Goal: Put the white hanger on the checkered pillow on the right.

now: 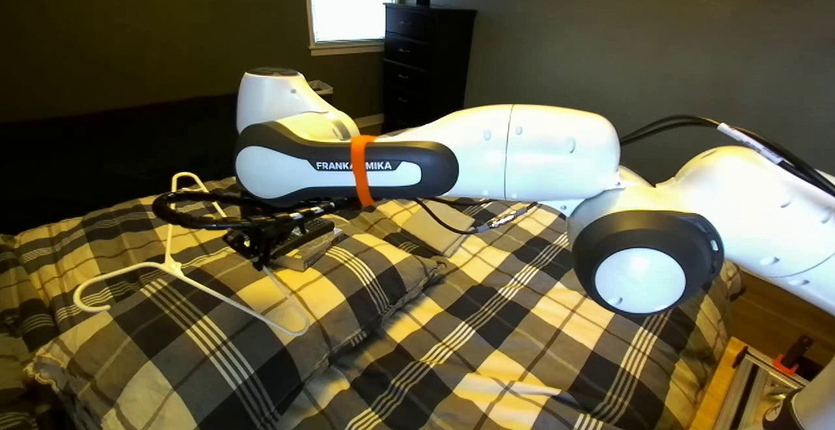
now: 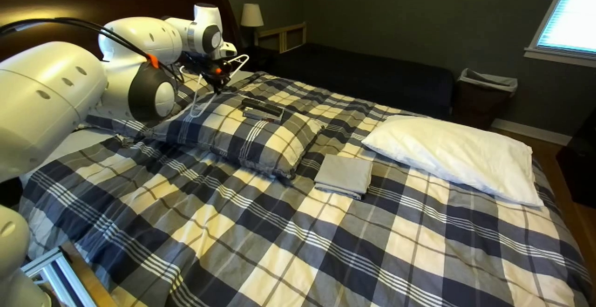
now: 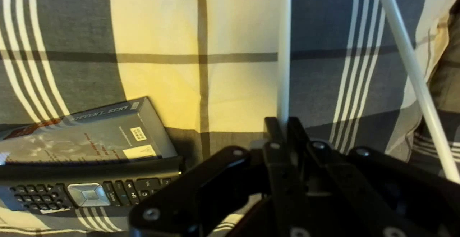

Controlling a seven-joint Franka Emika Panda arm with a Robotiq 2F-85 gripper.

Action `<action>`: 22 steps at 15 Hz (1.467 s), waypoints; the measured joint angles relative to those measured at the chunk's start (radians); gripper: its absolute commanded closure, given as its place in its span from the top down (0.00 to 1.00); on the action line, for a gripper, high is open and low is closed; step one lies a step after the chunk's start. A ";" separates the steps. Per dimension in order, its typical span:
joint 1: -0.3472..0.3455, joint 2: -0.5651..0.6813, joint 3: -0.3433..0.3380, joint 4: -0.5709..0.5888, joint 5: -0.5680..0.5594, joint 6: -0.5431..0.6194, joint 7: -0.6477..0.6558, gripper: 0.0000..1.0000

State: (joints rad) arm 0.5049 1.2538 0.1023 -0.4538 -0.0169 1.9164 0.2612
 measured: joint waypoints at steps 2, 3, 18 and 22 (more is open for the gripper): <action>0.008 0.009 -0.016 0.000 -0.002 0.062 0.094 0.02; 0.013 0.013 -0.031 0.000 -0.007 0.085 0.127 0.02; 0.060 0.041 -0.142 0.005 -0.098 0.079 0.172 0.70; 0.060 0.027 -0.152 0.010 -0.098 0.081 0.189 0.98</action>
State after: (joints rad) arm 0.5645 1.2812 -0.0496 -0.4437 -0.1148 1.9970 0.4505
